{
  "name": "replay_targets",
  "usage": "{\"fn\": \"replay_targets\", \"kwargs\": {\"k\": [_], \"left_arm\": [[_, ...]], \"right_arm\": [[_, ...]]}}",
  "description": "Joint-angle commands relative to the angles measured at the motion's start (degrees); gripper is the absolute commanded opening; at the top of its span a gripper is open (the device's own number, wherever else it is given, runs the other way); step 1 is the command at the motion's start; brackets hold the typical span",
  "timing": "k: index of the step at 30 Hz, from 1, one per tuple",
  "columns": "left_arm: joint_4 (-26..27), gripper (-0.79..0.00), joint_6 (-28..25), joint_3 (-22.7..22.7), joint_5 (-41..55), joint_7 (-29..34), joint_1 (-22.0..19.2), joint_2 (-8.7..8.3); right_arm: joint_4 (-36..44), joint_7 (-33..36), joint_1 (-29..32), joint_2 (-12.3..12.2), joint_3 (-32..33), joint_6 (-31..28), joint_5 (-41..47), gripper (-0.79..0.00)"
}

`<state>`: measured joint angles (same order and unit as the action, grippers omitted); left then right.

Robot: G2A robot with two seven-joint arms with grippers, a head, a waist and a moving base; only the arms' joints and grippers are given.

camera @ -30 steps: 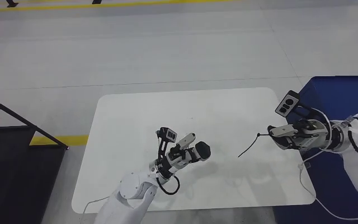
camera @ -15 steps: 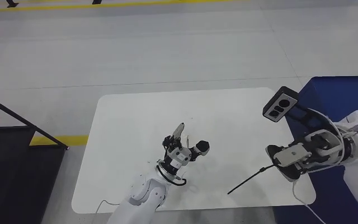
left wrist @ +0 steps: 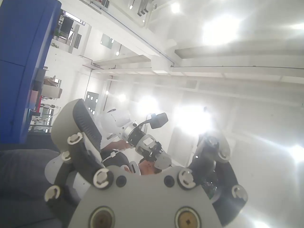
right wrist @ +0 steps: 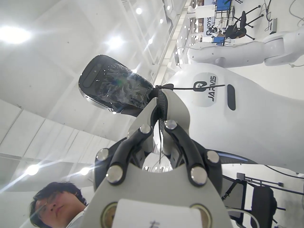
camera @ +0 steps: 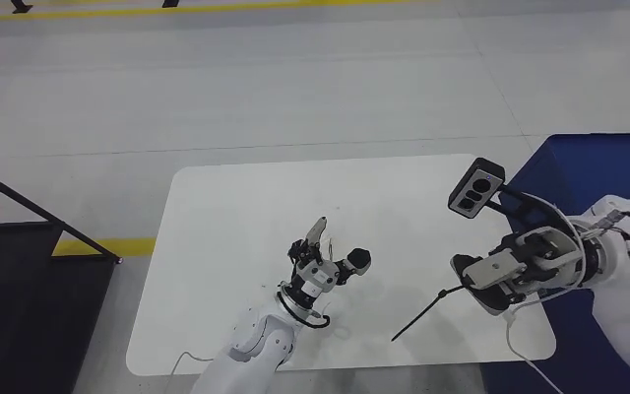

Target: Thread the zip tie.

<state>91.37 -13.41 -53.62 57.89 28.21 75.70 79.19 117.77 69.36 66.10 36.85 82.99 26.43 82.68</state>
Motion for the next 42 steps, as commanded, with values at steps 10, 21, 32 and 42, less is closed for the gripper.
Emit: {"fn": "replay_targets", "kwargs": {"k": [10, 21, 32, 42], "left_arm": [[0.97, 0.0, -2.01, -2.42, -0.29, -3.54, -0.45, 0.01], [12.8, 0.0, -11.18, -15.26, -7.75, -10.77, 4.81, -1.32], [12.8, 0.0, -11.18, -15.26, -7.75, -10.77, 4.81, -1.32], [12.8, 0.0, -11.18, -15.26, -7.75, -10.77, 4.81, -1.32]], "right_arm": [[-3.42, -5.48, 1.16, 0.08, 1.17, -0.93, -7.32, -0.785], [-16.76, -9.84, -10.65, 2.04, -16.28, 10.77, -28.14, -0.785], [-38.87, -11.1, -35.07, 13.34, -43.7, 6.58, -37.58, -0.785], [-55.71, -2.96, -43.91, 21.26, -54.0, 5.75, -38.39, 0.0]]}}
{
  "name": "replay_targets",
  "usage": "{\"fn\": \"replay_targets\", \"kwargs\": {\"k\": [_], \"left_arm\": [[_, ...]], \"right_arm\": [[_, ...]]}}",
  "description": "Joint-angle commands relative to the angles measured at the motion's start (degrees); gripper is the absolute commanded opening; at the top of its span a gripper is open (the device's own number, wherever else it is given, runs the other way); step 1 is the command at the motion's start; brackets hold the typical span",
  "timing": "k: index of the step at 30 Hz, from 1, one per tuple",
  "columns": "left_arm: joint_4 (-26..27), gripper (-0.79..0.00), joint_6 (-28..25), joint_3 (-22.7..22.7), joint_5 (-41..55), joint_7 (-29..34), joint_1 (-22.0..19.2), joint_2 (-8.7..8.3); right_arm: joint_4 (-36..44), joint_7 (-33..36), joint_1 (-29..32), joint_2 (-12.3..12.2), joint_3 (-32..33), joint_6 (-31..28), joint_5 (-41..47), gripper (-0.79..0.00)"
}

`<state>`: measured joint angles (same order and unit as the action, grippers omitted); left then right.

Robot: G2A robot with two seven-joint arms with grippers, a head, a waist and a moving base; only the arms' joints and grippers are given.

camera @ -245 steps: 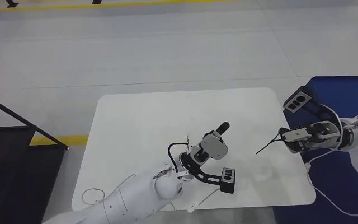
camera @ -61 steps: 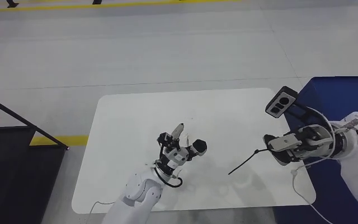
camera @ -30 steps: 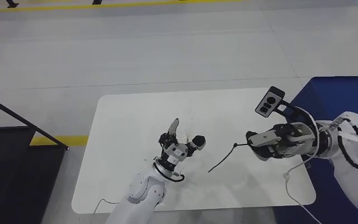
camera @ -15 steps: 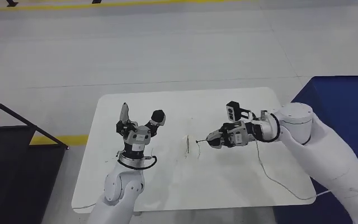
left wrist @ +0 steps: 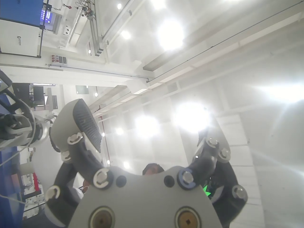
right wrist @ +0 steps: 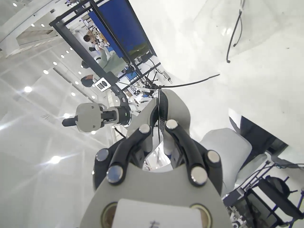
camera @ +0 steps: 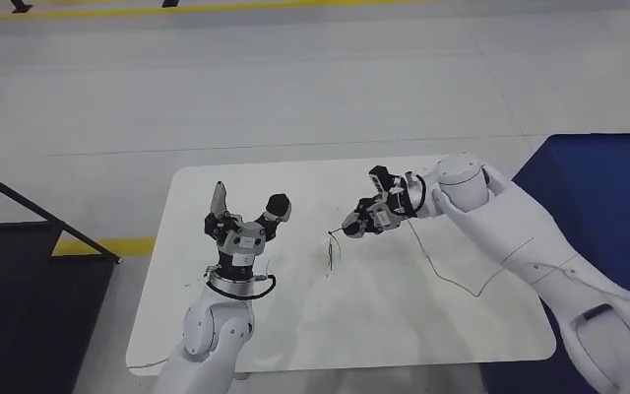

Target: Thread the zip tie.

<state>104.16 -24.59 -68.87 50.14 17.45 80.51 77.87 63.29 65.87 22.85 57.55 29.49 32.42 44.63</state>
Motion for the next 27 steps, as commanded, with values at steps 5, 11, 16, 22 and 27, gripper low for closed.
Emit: {"fn": "replay_targets", "kwargs": {"k": [5, 11, 16, 22, 27], "left_arm": [[0.0, 0.0, 0.0, 0.0, 0.0, 0.0, 0.0, 0.0], [0.0, 0.0, 0.0, 0.0, 0.0, 0.0, 0.0, 0.0], [0.0, 0.0, 0.0, 0.0, 0.0, 0.0, 0.0, 0.0], [0.0, 0.0, 0.0, 0.0, 0.0, 0.0, 0.0, 0.0], [0.0, 0.0, 0.0, 0.0, 0.0, 0.0, 0.0, 0.0]], "right_arm": [[-6.59, 5.74, -2.79, 2.9, -1.81, -1.82, 0.95, 0.0], [-12.23, 13.49, -5.08, 3.65, 2.16, -11.79, 6.01, 0.0], [-16.11, 15.72, -4.9, 1.88, 8.93, -26.61, 8.04, 0.0], [-17.02, 17.63, -0.46, -0.48, 15.43, -32.73, 11.45, 0.0], [-16.66, 17.79, 0.19, -0.73, 16.04, -32.79, 11.75, 0.0]]}}
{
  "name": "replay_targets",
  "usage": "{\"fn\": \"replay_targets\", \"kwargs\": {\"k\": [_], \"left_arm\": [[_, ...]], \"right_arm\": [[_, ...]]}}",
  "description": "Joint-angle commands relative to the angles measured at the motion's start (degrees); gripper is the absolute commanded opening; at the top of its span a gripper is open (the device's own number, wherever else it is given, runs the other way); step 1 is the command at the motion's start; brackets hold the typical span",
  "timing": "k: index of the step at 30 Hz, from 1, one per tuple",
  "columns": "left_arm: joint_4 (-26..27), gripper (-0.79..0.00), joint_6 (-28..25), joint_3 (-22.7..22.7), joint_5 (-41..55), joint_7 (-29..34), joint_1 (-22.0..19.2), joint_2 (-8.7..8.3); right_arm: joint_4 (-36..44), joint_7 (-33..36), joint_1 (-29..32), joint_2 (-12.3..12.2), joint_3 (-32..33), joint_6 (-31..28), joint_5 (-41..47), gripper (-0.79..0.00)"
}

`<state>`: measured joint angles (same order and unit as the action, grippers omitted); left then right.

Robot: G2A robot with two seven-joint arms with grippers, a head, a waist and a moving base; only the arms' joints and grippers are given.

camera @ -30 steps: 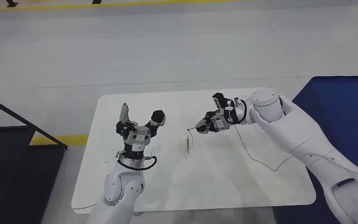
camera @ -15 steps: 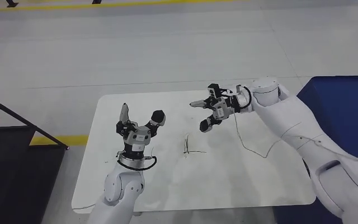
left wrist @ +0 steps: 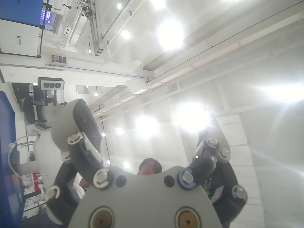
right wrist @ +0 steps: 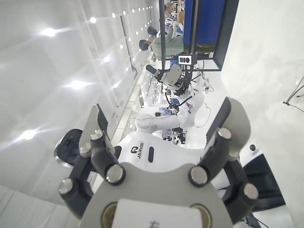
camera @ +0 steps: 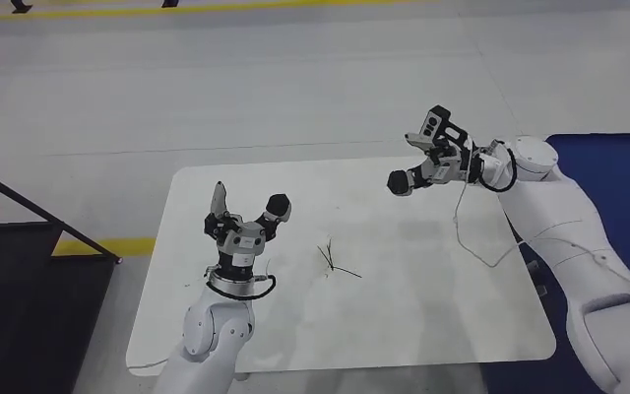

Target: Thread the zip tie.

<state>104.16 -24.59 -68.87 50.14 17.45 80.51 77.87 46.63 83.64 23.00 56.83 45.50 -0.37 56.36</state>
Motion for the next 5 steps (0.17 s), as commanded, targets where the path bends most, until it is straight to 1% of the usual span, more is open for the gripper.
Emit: {"fn": "replay_targets", "kwargs": {"k": [1, 5], "left_arm": [[0.0, 0.0, 0.0, 0.0, 0.0, 0.0, 0.0, 0.0], [0.0, 0.0, 0.0, 0.0, 0.0, 0.0, 0.0, 0.0]], "right_arm": [[0.0, 0.0, 0.0, 0.0, 0.0, 0.0, 0.0, 0.0], [-0.02, -0.03, -0.03, 0.01, -0.03, -0.01, -0.02, 0.0]]}}
